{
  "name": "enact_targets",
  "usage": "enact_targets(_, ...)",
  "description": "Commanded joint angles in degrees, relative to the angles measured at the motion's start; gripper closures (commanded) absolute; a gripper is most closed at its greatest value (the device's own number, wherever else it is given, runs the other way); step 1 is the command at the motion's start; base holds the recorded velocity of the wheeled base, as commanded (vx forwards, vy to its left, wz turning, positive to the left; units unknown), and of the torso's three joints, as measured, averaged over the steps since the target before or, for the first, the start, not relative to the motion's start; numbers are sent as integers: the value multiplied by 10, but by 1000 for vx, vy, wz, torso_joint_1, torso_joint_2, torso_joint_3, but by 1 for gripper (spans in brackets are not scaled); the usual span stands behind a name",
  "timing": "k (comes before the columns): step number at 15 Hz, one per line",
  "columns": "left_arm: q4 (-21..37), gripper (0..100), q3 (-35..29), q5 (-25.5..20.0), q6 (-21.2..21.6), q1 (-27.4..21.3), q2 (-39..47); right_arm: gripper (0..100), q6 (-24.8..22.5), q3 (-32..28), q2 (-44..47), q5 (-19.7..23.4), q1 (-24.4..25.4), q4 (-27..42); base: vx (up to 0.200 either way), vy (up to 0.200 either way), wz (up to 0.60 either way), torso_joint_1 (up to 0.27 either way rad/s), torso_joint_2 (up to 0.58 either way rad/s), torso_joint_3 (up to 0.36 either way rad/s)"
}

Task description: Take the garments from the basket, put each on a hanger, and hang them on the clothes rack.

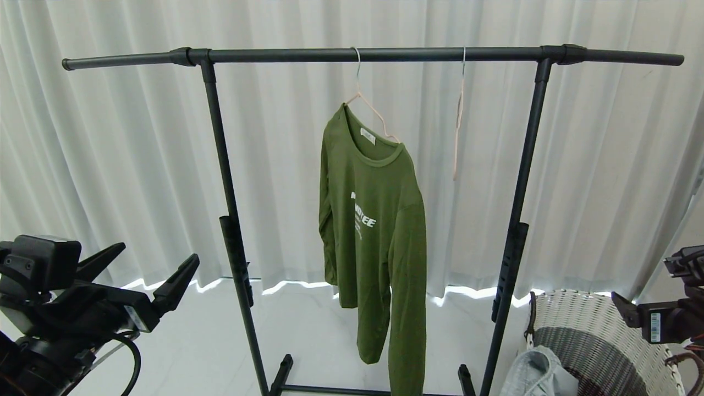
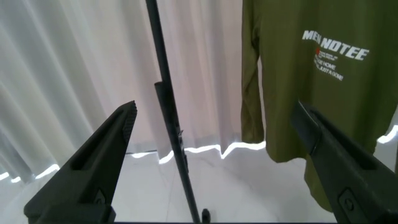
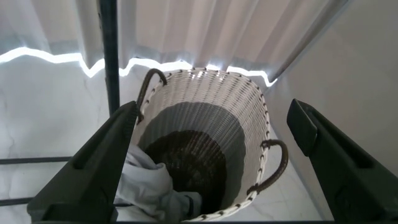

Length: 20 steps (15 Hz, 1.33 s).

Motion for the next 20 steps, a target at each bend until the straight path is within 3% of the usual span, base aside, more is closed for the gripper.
enact_targets(1,0,0,0,0,0,0,2,0,-1,0,1,0,0,0,200,0,0,12,-2,2)
enact_targets(7,1,0,0,-1,0,-1,2,0,-16,14,19,0,6,0,33,0,0,0,0,0)
enact_targets(10,0,0,0,-1,0,-2,3,0,-18,38,52,0,51,0,0,0,0,0,0,0)
enact_targets(13,1,0,0,-2,0,-3,3,0,-15,64,122,-1,119,0,0,0,0,0,0,0)
enact_targets(19,1,0,0,-2,0,-4,4,0,-2,80,245,0,134,-52,0,0,0,0,0,0)
enact_targets(20,1,0,0,-2,0,-4,4,0,17,80,279,1,139,-62,0,0,0,0,0,0)
